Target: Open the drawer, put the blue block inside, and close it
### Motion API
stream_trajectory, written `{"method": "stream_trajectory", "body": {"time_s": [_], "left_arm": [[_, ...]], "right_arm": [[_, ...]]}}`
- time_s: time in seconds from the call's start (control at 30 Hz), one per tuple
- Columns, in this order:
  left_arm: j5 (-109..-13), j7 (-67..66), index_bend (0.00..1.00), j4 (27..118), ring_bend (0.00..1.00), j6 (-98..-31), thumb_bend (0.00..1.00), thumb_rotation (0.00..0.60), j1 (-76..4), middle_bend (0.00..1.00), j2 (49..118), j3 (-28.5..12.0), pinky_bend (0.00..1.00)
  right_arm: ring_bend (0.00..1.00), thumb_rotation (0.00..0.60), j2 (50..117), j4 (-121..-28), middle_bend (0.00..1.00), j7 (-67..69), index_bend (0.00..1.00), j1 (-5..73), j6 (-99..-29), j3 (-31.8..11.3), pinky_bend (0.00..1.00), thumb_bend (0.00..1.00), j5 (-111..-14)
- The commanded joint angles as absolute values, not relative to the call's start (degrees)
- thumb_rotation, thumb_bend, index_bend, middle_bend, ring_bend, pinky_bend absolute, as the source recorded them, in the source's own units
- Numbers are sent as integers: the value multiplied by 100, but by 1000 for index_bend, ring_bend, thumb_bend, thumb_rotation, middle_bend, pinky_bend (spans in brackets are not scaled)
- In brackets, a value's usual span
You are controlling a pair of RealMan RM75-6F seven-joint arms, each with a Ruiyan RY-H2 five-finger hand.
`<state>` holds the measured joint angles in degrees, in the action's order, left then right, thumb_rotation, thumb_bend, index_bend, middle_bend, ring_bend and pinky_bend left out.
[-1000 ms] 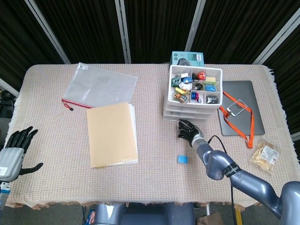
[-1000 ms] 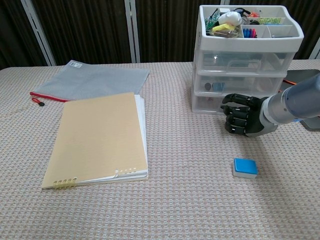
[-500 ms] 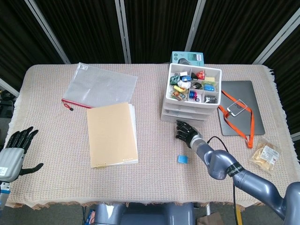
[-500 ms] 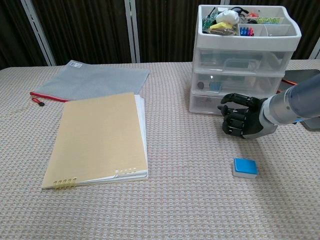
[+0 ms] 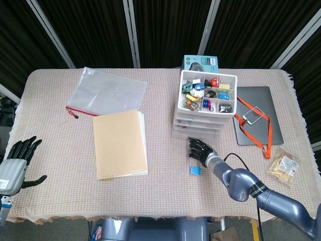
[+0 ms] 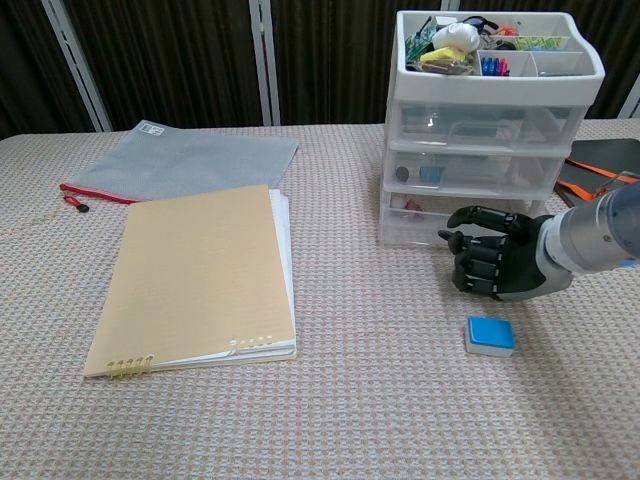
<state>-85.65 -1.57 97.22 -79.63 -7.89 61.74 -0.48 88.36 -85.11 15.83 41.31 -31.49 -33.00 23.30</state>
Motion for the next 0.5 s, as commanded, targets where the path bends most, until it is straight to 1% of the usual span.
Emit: {"method": "stream_trajectory", "body": {"time_s": [0.03,0.5], "left_arm": [[-8574,-162,25,9716,0,-7976,185,600,-788,0,6179,-51,0],[-8669,-214,36,9664,0,-8094,184,600,-750,0,6237,-33,0]], "right_arm": [[768,600,8724,-8743,731,1603,386,4030,-3131,-3218,697,390,2213],[768,600,8426,-9499,731,1802,379,3785,-3233,-3031,697,391,1817]]}}
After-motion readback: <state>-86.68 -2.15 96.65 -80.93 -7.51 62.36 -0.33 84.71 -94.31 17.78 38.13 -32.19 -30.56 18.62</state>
